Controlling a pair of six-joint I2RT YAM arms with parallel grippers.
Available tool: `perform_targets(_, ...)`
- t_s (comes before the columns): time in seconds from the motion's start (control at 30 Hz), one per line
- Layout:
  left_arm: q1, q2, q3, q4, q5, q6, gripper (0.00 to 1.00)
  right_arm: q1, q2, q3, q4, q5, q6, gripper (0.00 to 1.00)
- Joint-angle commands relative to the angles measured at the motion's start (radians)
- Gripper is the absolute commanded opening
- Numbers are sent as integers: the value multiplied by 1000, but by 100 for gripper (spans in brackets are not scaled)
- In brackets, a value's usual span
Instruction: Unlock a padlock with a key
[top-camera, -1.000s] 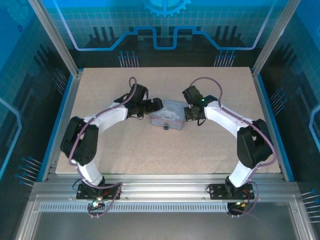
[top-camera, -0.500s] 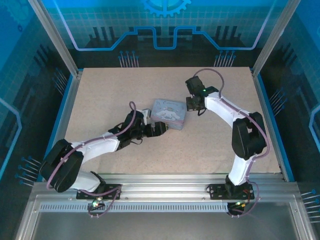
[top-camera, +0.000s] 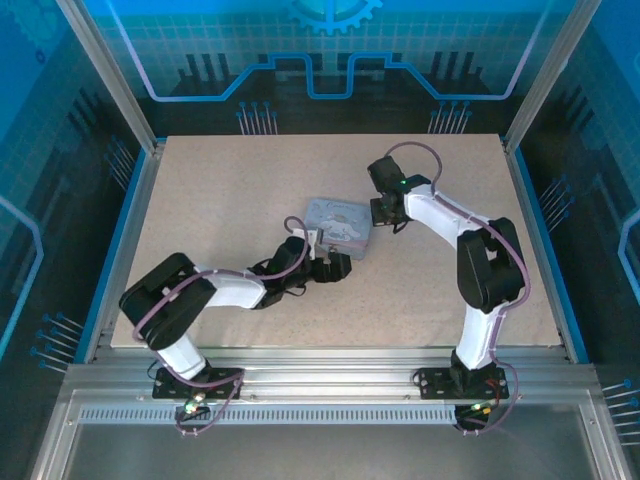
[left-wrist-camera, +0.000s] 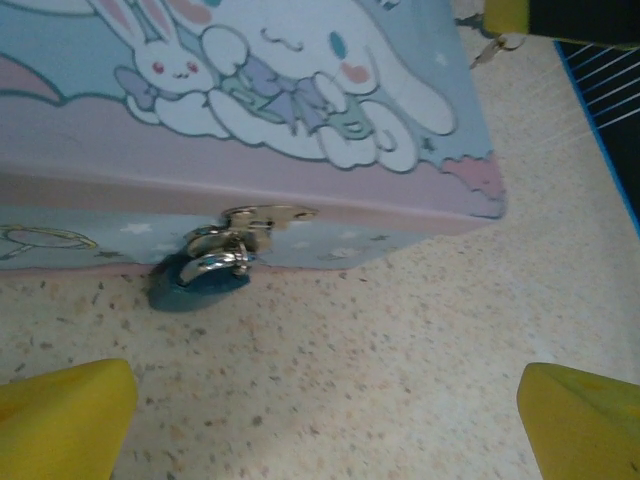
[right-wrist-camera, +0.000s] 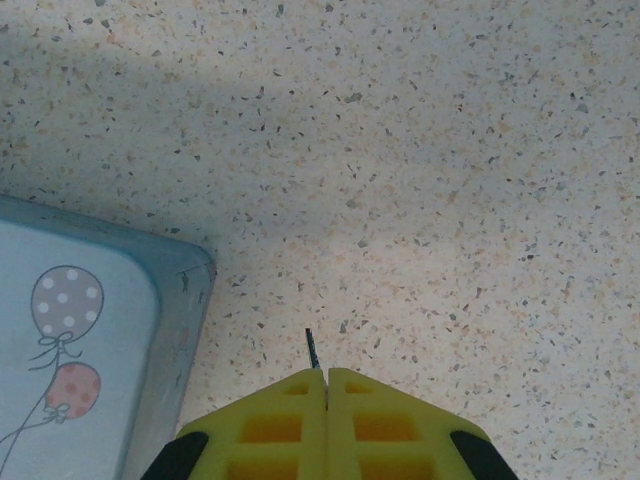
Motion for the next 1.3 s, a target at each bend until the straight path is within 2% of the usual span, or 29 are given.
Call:
perform_targets(0.0, -15, 64, -3, 178, -79, 54, 99, -9, 24, 34, 1, -12, 1, 0)
perform_targets(0.33, -50, 158, 65, 204, -162, 183, 99, -1, 35, 40, 5, -24, 0, 0)
perform_targets(0.47, -55, 189, 83, 217, -163, 213, 99, 5, 35, 41, 7, -25, -2, 0)
perform_targets(0.6, -56, 206, 93, 250, -88, 223, 99, 6, 40, 44, 8, -37, -3, 0)
perform_targets(0.83, -54, 195, 86, 269, -4, 246, 93, 14, 43, 55, 4, -48, -3, 0)
perform_targets(1.13, -44, 208, 98, 263, 21, 218, 92, 23, 41, 59, -1, -51, 2, 0)
perform_targets(1.27, -34, 238, 110, 303, 77, 193, 84, 28, 43, 62, -1, -51, 2, 0)
